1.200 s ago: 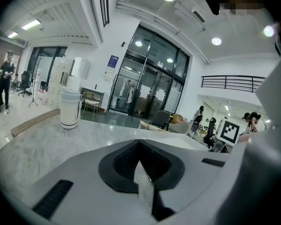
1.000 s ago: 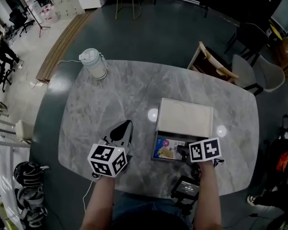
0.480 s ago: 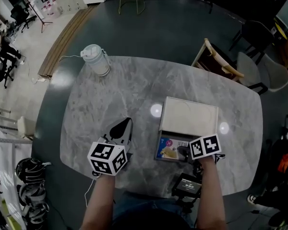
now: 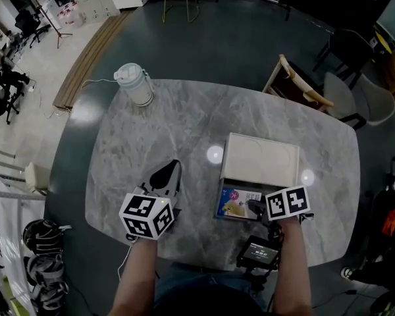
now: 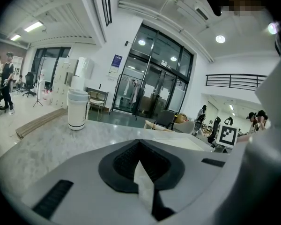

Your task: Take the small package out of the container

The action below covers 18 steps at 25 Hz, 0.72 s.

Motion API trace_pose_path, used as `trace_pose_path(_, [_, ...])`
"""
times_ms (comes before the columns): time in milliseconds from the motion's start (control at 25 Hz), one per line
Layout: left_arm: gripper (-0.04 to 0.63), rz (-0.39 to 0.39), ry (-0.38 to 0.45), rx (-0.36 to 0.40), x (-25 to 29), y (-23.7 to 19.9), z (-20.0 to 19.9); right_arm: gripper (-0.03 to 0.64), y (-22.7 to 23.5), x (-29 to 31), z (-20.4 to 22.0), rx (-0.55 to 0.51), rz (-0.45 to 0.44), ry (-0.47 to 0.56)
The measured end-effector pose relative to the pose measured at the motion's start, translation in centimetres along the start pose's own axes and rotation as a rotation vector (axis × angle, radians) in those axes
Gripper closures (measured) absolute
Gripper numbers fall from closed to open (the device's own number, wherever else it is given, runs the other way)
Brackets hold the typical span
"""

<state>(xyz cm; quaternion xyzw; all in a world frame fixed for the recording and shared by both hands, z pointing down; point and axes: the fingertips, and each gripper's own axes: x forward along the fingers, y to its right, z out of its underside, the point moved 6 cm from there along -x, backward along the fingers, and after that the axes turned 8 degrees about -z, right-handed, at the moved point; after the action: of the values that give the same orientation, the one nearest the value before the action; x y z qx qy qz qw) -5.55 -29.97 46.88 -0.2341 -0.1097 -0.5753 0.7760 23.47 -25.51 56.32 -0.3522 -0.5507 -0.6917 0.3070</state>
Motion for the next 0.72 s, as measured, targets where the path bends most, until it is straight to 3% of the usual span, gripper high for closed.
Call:
trace_pose_path(320, [0.588,0.023,0.030,0.005,-0.7,0.6,-0.6,0.415,-1.8,-2.2,0.3,-0.050,-0.024,0.087])
trace_pose_path(720, [0.588,0.045,0.091,0.027,-2.6,1.2,-1.9,0.494,-4.9,-4.3,-0.1,-0.129,-0.120,0.268])
